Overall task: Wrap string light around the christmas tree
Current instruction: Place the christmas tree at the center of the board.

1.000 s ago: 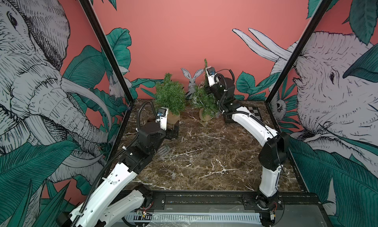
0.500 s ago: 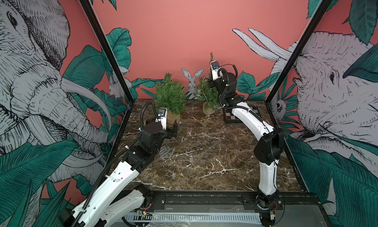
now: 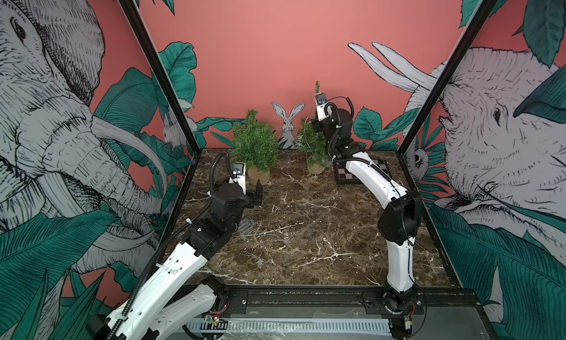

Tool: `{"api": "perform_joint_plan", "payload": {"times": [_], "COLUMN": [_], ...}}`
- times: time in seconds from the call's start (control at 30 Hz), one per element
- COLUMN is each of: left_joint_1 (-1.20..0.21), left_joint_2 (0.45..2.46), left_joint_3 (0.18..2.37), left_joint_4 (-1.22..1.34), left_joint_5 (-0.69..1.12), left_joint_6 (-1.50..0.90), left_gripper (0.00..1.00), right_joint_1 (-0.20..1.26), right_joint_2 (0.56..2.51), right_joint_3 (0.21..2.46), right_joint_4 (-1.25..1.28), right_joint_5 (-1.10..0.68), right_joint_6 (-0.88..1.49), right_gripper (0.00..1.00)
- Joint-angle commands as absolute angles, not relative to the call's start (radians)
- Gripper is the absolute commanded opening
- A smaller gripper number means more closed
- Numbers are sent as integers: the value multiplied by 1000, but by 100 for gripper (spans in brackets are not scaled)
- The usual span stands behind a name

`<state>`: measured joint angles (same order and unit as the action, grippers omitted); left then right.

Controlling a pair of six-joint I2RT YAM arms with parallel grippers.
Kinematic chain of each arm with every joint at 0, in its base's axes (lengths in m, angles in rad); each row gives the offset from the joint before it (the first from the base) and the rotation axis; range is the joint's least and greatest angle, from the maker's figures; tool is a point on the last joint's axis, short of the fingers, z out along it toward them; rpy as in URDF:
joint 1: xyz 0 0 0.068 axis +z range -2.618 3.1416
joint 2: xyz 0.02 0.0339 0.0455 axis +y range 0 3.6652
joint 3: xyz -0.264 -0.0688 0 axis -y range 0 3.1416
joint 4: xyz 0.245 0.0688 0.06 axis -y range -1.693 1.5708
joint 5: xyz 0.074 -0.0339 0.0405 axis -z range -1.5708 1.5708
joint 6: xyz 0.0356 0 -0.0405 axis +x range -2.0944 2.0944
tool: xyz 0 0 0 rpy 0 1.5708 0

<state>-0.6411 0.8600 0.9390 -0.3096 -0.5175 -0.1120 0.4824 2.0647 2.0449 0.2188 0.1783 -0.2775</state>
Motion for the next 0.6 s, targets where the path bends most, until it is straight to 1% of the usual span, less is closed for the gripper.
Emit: {"api": "perform_joint_plan", "payload": {"times": [0.0,0.2,0.3,0.4,0.57], "left_joint_1": [-644,-644,-644,-644,-644], "left_joint_2": [832,787,770,764,748], "left_joint_3": [982,960,955,957,969], "left_joint_4": [-364,-350,-345,-361,-393], "left_joint_5": [-535,-535,-542,-553,-510], "left_joint_6": [-146,-149,-150,-146,-160], "left_gripper": [99,100,100,100,99], "right_joint_1": [473,468,466,465,462], "right_joint_2": [2057,2062,2059,2056,2036], "right_joint_3": [2100,2100,2099,2096,2070], "right_joint_4": [357,346,341,331,324], "right_joint_5": [201,207,209,209,212], "right_joint_6": [-299,-290,-287,-287,-281], "right_gripper": [3,16,20,31,42]}}
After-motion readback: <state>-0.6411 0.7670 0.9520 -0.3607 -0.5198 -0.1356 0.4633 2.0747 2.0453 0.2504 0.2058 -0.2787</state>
